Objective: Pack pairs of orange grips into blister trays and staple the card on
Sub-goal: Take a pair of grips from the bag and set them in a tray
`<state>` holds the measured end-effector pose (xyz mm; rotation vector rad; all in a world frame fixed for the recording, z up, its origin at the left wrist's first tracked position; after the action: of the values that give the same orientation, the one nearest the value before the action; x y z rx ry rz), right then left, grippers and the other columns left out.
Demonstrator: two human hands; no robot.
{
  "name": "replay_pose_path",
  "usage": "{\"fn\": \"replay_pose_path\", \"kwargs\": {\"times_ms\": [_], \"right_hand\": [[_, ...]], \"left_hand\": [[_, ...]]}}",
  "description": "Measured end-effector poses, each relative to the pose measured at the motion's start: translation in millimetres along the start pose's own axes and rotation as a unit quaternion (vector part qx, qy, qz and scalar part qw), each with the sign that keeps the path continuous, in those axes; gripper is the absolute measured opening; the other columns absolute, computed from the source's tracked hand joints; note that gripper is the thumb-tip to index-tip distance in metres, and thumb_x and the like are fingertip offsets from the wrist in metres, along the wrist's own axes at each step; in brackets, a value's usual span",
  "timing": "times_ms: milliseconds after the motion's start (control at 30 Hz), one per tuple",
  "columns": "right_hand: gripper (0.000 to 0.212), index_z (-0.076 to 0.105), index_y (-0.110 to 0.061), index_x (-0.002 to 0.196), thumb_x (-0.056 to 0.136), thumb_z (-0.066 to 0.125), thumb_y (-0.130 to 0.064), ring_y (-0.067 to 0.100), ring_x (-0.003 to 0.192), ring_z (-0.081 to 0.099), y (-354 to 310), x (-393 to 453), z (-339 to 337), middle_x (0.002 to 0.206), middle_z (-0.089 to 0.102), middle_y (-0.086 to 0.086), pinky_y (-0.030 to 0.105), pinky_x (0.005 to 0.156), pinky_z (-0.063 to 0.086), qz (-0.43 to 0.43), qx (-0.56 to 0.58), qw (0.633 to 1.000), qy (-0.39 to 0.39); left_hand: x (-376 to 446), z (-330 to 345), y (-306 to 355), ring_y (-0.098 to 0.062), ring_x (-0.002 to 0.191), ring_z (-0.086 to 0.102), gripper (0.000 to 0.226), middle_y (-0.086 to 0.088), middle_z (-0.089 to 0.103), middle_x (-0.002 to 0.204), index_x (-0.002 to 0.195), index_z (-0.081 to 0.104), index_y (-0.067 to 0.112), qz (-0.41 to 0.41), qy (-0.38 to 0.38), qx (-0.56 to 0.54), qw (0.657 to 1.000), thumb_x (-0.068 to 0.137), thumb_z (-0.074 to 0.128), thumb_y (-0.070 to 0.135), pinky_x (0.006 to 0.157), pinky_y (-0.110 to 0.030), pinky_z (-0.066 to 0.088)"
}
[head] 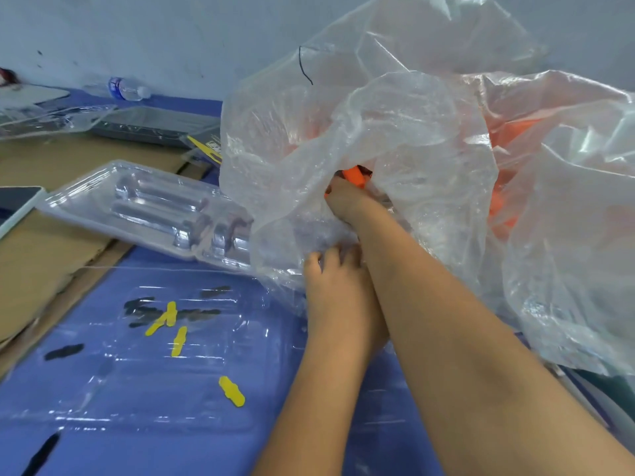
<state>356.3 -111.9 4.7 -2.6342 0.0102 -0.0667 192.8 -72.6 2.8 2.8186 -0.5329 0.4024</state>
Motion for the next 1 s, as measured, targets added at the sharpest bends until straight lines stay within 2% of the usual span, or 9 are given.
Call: {"fn": "replay_pose_path", "kwargs": {"times_ms": [133,300,433,533,700,767,867,933,1000], "right_hand": [[0.028,0.053,-0.011,0.072,0.096,0.041,-0.017,0.030,0.091,0.051,0,-14,-20,0.074,0.042,0.003,0.031,0.074,0.034,0.026,-0.009,0.994,0.108],[0.023,0.043,-0.016,0.094,0.088,0.064,-0.023,0.015,0.075,0.044,7,-65,-56,0.088,0.046,-0.003,0.025,0.069,0.028,0.010,0.151,0.959,0.240],[0.029,0.049,-0.019,0.104,0.084,0.070,-0.025,0.002,0.079,0.048,11,-128,-76,0.086,0.047,-0.015,0.024,0.066,0.037,-0.026,0.228,0.928,0.293],[0.026,0.052,-0.023,0.098,0.081,0.071,-0.028,0.001,0.076,0.053,20,-177,-86,0.083,0.053,-0.016,0.019,0.066,0.041,-0.015,0.236,0.916,0.324],[0.031,0.047,-0.032,0.078,0.075,0.078,-0.026,-0.006,0.060,0.051,53,-259,-98,0.063,0.052,-0.014,0.007,0.055,0.036,0.018,0.302,0.859,0.413],[0.033,0.047,-0.032,0.081,0.076,0.078,-0.023,-0.001,0.059,0.050,62,-275,-96,0.065,0.053,-0.013,0.009,0.057,0.036,0.012,0.327,0.845,0.423],[0.035,0.044,-0.026,0.088,0.079,0.076,-0.016,0.008,0.067,0.049,60,-290,-94,0.076,0.057,-0.006,0.013,0.062,0.037,-0.020,0.281,0.857,0.432],[0.032,0.045,-0.025,0.090,0.080,0.074,-0.016,0.009,0.071,0.052,55,-291,-89,0.080,0.059,-0.005,0.018,0.064,0.039,-0.045,0.248,0.876,0.411],[0.023,0.053,-0.021,0.098,0.081,0.069,-0.021,0.013,0.084,0.060,46,-288,-80,0.092,0.064,-0.005,0.029,0.074,0.048,-0.087,0.231,0.900,0.359]], "left_hand": [[-2,0,1,-0.026,0.113,0.048,0.037,0.001,0.059,0.115,0.114,0.060,0.026,0.015,0.001,0.006,1.000,0.079,0.049,0.031,0.094,-0.039,0.026],[1,5,-2,-0.025,0.122,0.045,0.041,0.004,0.058,0.124,0.123,0.058,0.027,0.012,0.000,0.009,1.000,0.087,0.043,0.037,0.102,-0.039,0.022],[2,0,-4,-0.024,0.108,0.054,0.035,0.004,0.065,0.105,0.099,0.064,0.027,-0.003,0.018,-0.024,1.000,0.087,0.033,0.037,0.095,-0.040,0.027],[1,-7,-4,-0.025,0.095,0.057,0.026,0.004,0.065,0.093,0.083,0.061,0.026,-0.003,0.040,-0.052,0.998,0.083,0.036,0.034,0.086,-0.039,0.030],[-5,-36,-1,-0.035,0.093,0.061,0.027,-0.012,0.071,0.095,0.094,0.073,0.011,0.009,0.128,-0.128,0.983,0.089,0.049,0.021,0.081,-0.041,0.045],[-14,-54,7,-0.034,0.090,0.063,0.038,-0.012,0.073,0.091,0.092,0.074,0.008,0.026,0.170,-0.262,0.950,0.092,0.042,0.027,0.079,-0.042,0.048],[-24,-41,31,-0.009,0.090,0.065,0.037,0.008,0.072,0.088,0.089,0.069,0.022,-0.033,0.059,-0.532,0.844,0.090,0.039,0.044,0.083,-0.028,0.047],[-33,-36,49,-0.014,0.096,0.066,0.029,-0.001,0.071,0.100,0.104,0.060,0.020,-0.058,0.036,-0.634,0.770,0.085,0.052,0.040,0.087,-0.032,0.051],[-40,-43,47,-0.025,0.098,0.067,0.039,-0.012,0.068,0.107,0.119,0.052,0.013,-0.062,0.075,-0.655,0.749,0.083,0.062,0.023,0.090,-0.041,0.053]]}}
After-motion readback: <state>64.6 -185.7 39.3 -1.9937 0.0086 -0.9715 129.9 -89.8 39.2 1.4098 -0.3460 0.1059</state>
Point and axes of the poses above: each hand's wrist, its own x-axis towards the middle knuckle, its own z-axis out of the palm, y = z × x, the point moved 9 cm from there along x, towards the middle knuckle
